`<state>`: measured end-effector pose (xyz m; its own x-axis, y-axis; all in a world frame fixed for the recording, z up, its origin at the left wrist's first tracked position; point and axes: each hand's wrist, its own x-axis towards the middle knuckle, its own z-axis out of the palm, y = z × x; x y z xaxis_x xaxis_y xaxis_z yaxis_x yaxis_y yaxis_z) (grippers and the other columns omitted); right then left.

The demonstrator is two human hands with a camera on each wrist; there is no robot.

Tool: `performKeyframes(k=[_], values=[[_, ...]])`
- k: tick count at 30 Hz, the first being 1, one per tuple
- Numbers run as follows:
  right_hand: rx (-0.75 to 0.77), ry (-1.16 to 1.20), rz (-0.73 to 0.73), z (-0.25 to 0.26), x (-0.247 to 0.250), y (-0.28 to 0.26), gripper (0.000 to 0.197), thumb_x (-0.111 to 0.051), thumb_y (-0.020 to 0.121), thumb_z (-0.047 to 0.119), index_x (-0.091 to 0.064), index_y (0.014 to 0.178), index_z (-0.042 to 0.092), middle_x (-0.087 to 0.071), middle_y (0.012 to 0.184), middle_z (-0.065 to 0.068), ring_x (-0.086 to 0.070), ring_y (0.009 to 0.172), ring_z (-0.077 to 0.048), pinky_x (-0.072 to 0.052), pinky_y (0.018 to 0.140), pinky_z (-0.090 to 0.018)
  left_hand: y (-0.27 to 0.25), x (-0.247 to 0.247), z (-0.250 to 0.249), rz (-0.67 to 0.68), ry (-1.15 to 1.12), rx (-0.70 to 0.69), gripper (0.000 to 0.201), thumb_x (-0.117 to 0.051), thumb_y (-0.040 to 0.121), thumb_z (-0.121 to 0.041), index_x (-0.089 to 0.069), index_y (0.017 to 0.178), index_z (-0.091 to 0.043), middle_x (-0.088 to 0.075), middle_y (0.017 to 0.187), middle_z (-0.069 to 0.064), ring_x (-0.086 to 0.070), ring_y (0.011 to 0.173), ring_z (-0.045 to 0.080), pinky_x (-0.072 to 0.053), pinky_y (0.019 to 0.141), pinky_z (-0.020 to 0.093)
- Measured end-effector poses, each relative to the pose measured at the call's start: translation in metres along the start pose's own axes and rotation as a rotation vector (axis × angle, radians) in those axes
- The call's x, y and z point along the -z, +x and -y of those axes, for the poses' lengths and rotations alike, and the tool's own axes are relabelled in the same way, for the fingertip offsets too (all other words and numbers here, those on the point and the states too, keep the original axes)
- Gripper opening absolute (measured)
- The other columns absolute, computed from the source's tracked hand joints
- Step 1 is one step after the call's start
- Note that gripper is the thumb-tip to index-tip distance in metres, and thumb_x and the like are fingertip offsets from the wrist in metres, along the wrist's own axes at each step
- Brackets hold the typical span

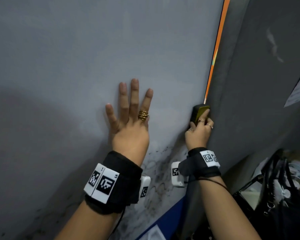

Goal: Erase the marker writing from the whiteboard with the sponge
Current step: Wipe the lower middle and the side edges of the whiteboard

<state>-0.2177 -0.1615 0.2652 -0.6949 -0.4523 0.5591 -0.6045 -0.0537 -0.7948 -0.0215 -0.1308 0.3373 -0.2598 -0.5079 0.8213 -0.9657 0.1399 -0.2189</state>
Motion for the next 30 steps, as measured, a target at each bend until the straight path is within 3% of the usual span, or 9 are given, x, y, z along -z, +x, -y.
performKeyframes(k=[2,3,8,14,19,22,25,27,30], values=[[-0.044,-0.056,0.021,-0.011,-0.003,0.004,0.074,-0.052,0.086,0.007,-0.011,0.148,0.003,-0.027,0.137,-0.026,-0.038,0.123,-0.04,-0.028,0.111,-0.034,0.0,0.0,0.001,-0.01,0.033,-0.003,0.085,-0.05,0.094,-0.033,0.014,0.151,-0.023,0.035,0.148,0.018,0.027,0.138,0.038,0.03,0.098,0.058],[-0.052,-0.066,0.031,-0.016,-0.005,0.0,0.073,-0.049,0.088,0.015,-0.011,0.148,0.001,-0.027,0.136,-0.027,-0.037,0.122,-0.041,-0.026,0.111,-0.035,0.0,0.0,0.0,-0.015,0.039,-0.003,0.086,-0.051,0.094,-0.033,0.013,0.151,-0.023,0.034,0.148,0.018,0.024,0.138,0.039,0.029,0.098,0.058],[-0.037,0.018,0.186,-0.027,-0.003,-0.054,0.079,-0.042,0.086,0.037,-0.006,0.148,0.003,-0.025,0.138,-0.024,-0.031,0.125,-0.032,-0.017,0.105,-0.019,-0.001,0.001,-0.006,-0.012,0.04,0.006,0.095,-0.059,0.088,-0.029,0.013,0.151,-0.023,0.032,0.15,0.017,0.035,0.134,0.039,0.029,0.099,0.058],[-0.018,0.059,0.18,-0.012,0.009,-0.015,0.07,-0.053,0.094,0.017,-0.012,0.146,-0.004,-0.031,0.13,-0.026,-0.035,0.122,-0.031,-0.015,0.098,-0.01,-0.002,0.001,-0.007,0.005,-0.008,0.003,0.091,-0.054,0.091,-0.03,0.015,0.15,-0.022,0.034,0.149,0.018,0.036,0.133,0.039,0.025,0.1,0.06],[-0.076,-0.039,0.204,-0.004,0.017,0.027,0.07,-0.049,0.095,0.027,-0.012,0.146,-0.003,-0.031,0.136,-0.028,-0.028,0.131,-0.036,-0.015,0.11,-0.028,0.0,0.0,-0.005,0.011,-0.022,0.003,0.096,-0.058,0.089,-0.029,0.016,0.15,-0.024,0.034,0.149,0.015,0.033,0.135,0.036,0.023,0.099,0.063],[-0.159,-0.089,0.269,-0.021,0.02,0.005,0.074,-0.045,0.091,0.037,-0.018,0.146,-0.003,-0.036,0.132,-0.031,-0.031,0.129,-0.038,-0.02,0.107,-0.029,-0.002,-0.001,-0.005,0.017,-0.025,0.002,0.092,-0.055,0.091,-0.031,0.016,0.15,-0.025,0.035,0.149,0.015,0.035,0.135,0.036,0.023,0.098,0.063],[-0.272,-0.002,0.336,-0.026,0.018,-0.036,0.063,-0.052,0.095,0.021,-0.023,0.145,-0.003,-0.039,0.132,-0.029,-0.033,0.129,-0.036,-0.022,0.106,-0.028,-0.002,0.0,-0.006,0.016,-0.014,-0.004,0.091,-0.054,0.092,-0.032,0.015,0.15,-0.024,0.033,0.149,0.016,0.031,0.137,0.037,0.021,0.099,0.064],[-0.272,0.077,0.376,-0.016,0.015,-0.065,0.063,-0.052,0.094,0.02,-0.022,0.146,-0.001,-0.039,0.133,-0.022,-0.035,0.127,-0.031,-0.023,0.102,-0.021,-0.001,0.001,-0.006,0.024,0.006,-0.011,0.092,-0.054,0.091,-0.033,0.015,0.15,-0.024,0.032,0.15,0.017,0.029,0.137,0.038,0.02,0.099,0.065],[-0.208,0.194,0.459,0.008,0.017,-0.094,0.06,-0.053,0.094,0.021,-0.027,0.145,0.003,-0.043,0.12,-0.012,-0.043,0.112,-0.02,-0.026,0.09,-0.014,-0.003,0.0,-0.005,0.022,0.018,-0.017,0.087,-0.049,0.094,-0.037,0.017,0.15,-0.024,0.033,0.149,0.018,0.036,0.134,0.04,0.022,0.098,0.065]])
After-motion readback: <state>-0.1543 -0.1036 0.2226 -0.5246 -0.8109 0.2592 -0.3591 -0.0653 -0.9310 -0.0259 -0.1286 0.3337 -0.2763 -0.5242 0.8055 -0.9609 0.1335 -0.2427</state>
